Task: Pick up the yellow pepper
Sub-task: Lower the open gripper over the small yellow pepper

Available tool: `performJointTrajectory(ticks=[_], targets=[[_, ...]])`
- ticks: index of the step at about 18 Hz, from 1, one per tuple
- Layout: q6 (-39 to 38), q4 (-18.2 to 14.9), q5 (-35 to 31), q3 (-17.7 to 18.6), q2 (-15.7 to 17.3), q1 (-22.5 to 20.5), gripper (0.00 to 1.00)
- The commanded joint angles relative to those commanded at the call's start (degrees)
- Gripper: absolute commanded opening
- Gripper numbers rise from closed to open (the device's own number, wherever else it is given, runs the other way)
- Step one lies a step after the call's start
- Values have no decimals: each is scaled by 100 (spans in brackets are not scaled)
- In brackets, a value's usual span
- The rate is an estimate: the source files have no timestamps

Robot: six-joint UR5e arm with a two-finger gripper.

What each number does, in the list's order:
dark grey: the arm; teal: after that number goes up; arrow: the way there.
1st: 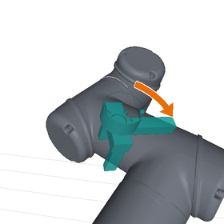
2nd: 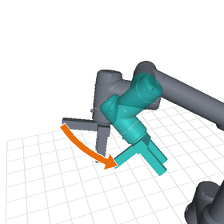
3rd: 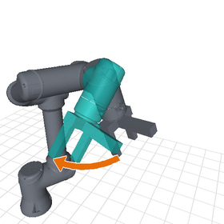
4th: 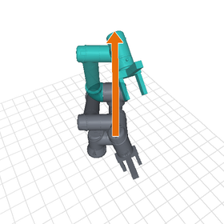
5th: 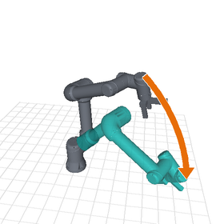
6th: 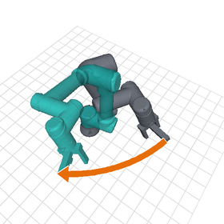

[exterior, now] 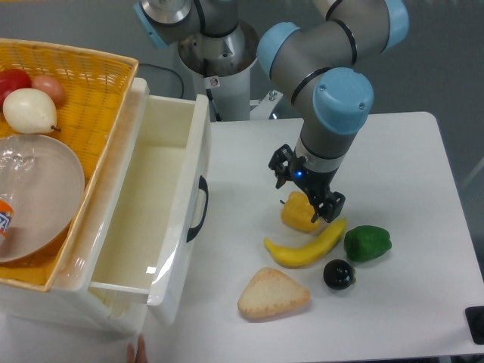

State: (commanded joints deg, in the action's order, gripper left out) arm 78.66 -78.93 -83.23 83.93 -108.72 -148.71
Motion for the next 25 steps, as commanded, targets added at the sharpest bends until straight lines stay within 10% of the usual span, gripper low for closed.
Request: performJointTrajectory(ticks=[25], targets=[[498, 686, 299, 861, 44, -53, 100]])
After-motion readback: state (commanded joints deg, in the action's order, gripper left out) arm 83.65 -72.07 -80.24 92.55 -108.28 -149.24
